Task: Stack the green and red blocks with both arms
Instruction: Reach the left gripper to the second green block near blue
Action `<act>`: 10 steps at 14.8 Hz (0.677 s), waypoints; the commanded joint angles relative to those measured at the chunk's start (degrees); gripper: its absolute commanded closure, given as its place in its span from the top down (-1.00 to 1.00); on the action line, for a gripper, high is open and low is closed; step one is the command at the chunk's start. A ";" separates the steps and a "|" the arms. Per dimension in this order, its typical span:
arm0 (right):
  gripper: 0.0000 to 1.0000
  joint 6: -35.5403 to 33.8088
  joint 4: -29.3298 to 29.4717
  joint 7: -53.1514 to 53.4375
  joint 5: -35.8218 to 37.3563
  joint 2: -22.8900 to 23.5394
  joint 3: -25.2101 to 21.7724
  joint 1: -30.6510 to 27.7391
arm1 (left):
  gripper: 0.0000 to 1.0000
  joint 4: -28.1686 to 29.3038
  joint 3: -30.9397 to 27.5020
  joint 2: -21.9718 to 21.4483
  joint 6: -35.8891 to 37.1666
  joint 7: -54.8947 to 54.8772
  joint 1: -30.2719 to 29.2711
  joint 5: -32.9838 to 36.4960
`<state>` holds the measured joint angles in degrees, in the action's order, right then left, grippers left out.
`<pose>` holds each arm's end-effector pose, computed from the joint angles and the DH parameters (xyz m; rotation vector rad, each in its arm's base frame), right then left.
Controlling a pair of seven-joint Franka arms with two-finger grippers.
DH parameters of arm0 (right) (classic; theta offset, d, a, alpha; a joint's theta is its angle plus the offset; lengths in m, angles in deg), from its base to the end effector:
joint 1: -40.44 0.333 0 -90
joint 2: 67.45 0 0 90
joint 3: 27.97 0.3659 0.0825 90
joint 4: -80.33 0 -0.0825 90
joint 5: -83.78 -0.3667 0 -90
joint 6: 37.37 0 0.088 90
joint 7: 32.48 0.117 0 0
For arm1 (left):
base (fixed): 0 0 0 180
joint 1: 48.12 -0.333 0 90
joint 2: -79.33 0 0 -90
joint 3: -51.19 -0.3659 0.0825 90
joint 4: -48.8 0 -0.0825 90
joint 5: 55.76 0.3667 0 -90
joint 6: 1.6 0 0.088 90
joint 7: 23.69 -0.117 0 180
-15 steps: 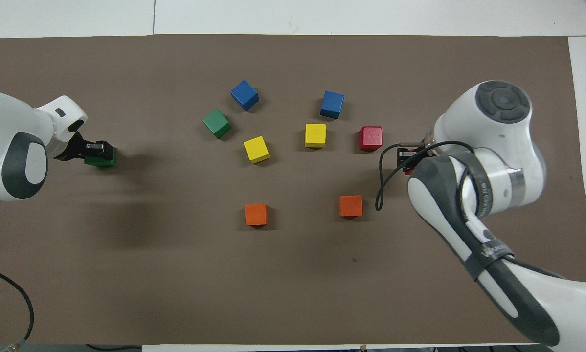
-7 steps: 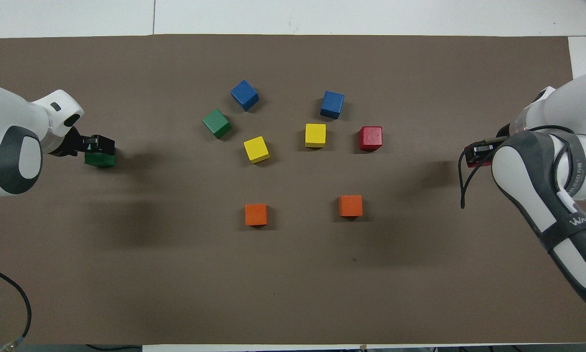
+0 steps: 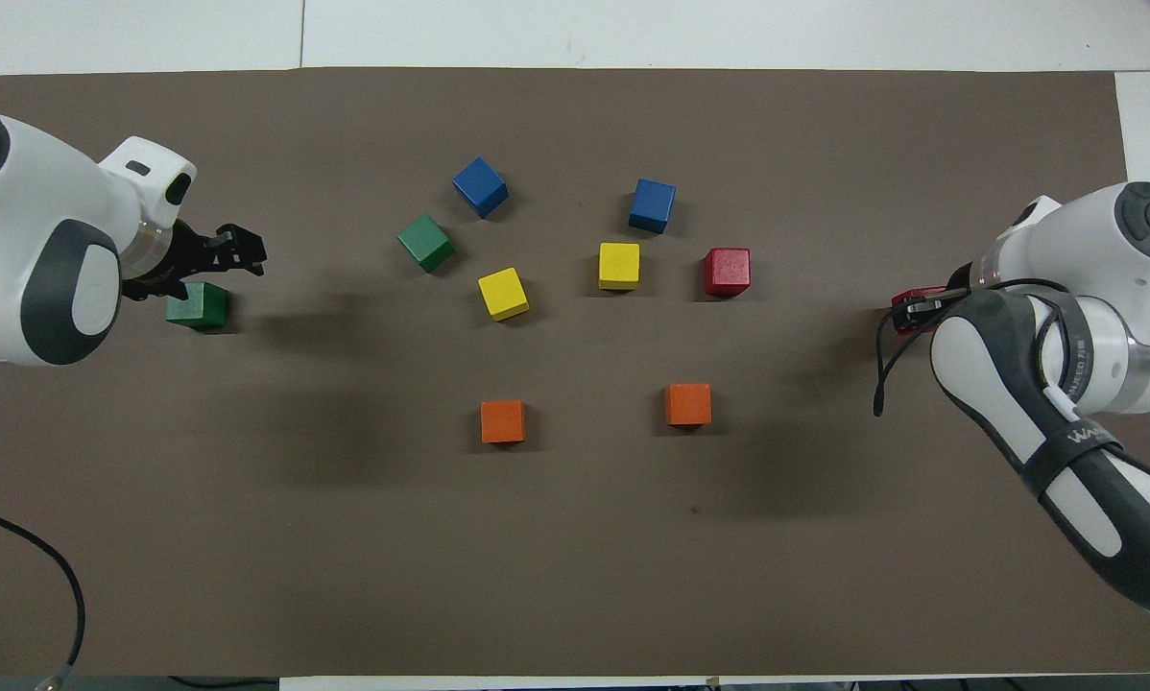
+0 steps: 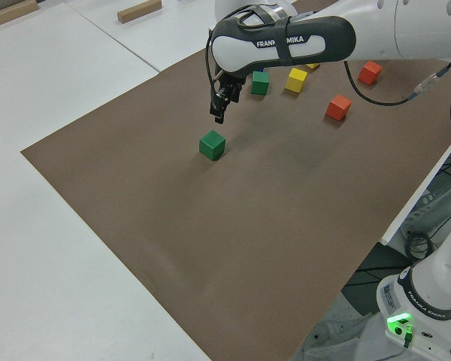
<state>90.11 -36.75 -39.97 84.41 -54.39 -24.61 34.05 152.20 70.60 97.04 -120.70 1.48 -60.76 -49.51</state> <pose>0.5781 -0.0325 0.3767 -3.1292 -0.1308 0.0711 0.6273 -0.0488 0.4272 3.1085 0.4401 -0.0265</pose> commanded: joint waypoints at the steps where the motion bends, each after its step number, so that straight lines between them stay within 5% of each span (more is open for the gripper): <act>1: -1.00 3.82 -2.71 -0.78 -0.46 0.03 0.42 -0.29 | 1.00 -1.71 -0.77 0.04 0.97 13.19 5.33 -0.10; 7: -1.00 5.50 -3.15 -0.87 -0.46 1.88 0.42 -0.64 | 1.00 -6.64 -0.77 2.24 -1.31 31.86 13.25 -0.19; 10: -1.00 5.50 -3.15 -0.87 -0.46 1.88 0.42 -0.73 | 1.00 -10.66 -1.12 7.14 -0.88 35.46 17.64 0.33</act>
<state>94.41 -39.29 -39.97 84.41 -52.65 -24.57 34.04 146.43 70.59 99.16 -121.40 33.62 -46.41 -49.52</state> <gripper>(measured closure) 0.449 0.000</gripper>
